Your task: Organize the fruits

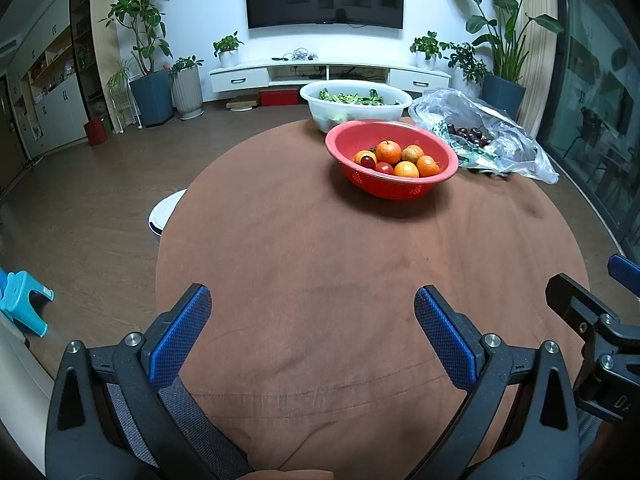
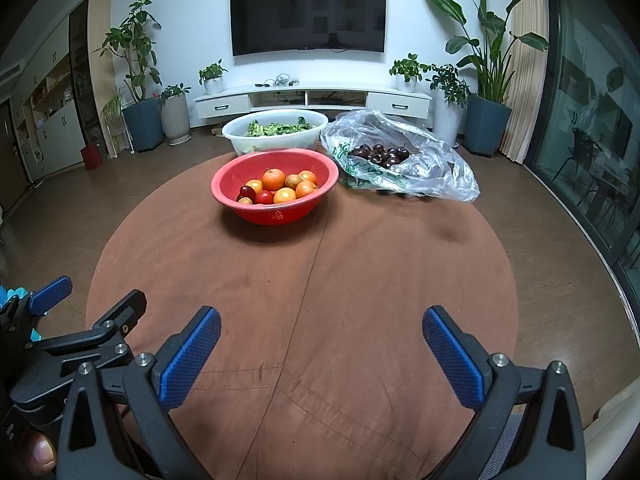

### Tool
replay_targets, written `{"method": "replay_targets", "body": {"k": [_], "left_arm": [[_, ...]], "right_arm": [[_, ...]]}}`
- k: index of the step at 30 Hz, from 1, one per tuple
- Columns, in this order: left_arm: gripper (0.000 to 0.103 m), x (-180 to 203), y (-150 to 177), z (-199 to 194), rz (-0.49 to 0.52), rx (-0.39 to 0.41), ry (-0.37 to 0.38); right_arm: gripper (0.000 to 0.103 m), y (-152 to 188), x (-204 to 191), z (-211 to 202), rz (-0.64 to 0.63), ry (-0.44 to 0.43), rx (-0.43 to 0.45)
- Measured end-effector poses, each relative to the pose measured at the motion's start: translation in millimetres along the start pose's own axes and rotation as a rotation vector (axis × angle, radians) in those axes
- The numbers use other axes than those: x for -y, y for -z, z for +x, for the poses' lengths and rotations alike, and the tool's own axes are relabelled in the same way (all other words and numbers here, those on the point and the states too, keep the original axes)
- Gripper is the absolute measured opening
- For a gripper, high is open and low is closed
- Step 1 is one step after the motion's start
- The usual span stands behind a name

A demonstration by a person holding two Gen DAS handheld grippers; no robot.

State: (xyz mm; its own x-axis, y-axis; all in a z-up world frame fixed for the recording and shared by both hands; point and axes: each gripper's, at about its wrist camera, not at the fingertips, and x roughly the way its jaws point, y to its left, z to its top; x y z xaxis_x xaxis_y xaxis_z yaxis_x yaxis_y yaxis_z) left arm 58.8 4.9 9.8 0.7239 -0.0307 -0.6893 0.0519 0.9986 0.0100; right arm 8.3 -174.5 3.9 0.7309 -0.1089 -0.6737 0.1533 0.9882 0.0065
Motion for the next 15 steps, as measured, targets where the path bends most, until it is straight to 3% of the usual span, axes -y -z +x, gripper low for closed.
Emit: {"method": "replay_targets", "body": {"k": [15], "left_arm": [[0.103, -0.1, 1.0, 0.7, 0.001, -0.001, -0.002]], "right_arm": [[0.103, 1.6, -1.4, -0.2, 0.000, -0.001, -0.004]]}}
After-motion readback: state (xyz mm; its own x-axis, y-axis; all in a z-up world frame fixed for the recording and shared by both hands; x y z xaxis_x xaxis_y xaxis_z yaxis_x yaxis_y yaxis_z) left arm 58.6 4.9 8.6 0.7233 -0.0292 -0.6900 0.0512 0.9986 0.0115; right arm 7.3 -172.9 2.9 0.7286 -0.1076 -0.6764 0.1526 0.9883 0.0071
